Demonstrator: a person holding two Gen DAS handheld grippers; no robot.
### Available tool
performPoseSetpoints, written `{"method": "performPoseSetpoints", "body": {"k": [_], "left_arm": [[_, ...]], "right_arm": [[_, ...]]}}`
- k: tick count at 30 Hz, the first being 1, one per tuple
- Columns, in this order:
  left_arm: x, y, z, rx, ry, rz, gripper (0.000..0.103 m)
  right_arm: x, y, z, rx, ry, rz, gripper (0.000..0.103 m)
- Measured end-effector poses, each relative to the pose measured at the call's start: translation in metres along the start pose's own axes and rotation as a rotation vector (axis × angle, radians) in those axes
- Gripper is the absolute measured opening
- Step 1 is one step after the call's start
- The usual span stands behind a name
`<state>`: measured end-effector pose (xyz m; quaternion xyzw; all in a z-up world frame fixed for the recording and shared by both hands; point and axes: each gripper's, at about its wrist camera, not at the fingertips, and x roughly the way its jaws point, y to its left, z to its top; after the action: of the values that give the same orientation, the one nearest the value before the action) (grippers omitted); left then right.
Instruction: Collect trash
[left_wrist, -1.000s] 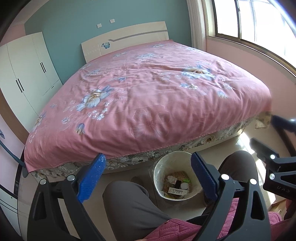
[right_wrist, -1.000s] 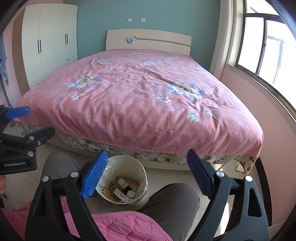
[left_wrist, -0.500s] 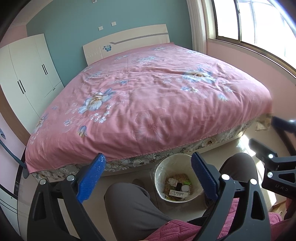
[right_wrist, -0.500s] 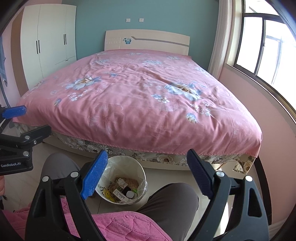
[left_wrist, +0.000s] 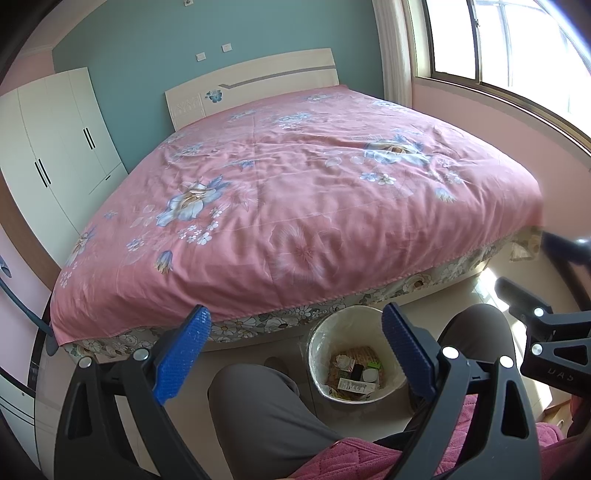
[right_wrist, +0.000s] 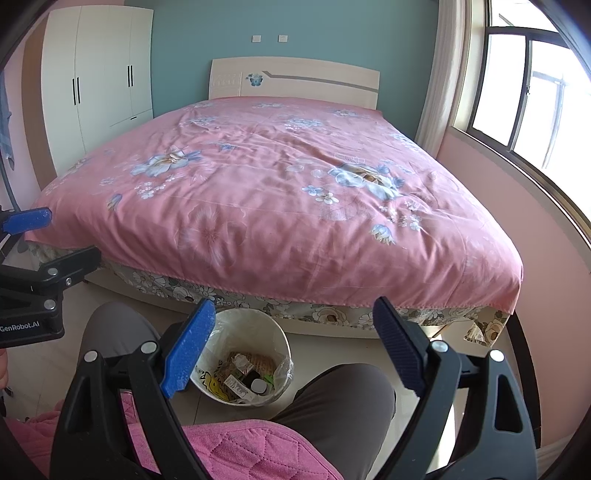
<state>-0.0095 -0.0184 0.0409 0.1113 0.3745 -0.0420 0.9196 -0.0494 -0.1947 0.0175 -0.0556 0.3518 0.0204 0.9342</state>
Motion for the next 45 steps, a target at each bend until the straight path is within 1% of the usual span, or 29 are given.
{"method": "performPoseSetpoints", "body": {"k": [12, 20, 45], "left_arm": [[0.0003, -0.0001, -0.0004, -0.001, -0.002, 0.001, 0.095], [0.0021, 0.0001, 0.0003, -0.005, 0.013, -0.006, 0.095], [0.0025, 0.0008, 0.0003, -0.001, 0.012, -0.004, 0.095]], "right_arm": [[0.0006, -0.0010, -0.0003, 0.000, 0.002, 0.001, 0.086], [0.0031, -0.0001, -0.0031, 0.005, 0.011, 0.005, 0.086], [0.0052, 0.0015, -0.0041, 0.011, 0.022, 0.009, 0.086]]}}
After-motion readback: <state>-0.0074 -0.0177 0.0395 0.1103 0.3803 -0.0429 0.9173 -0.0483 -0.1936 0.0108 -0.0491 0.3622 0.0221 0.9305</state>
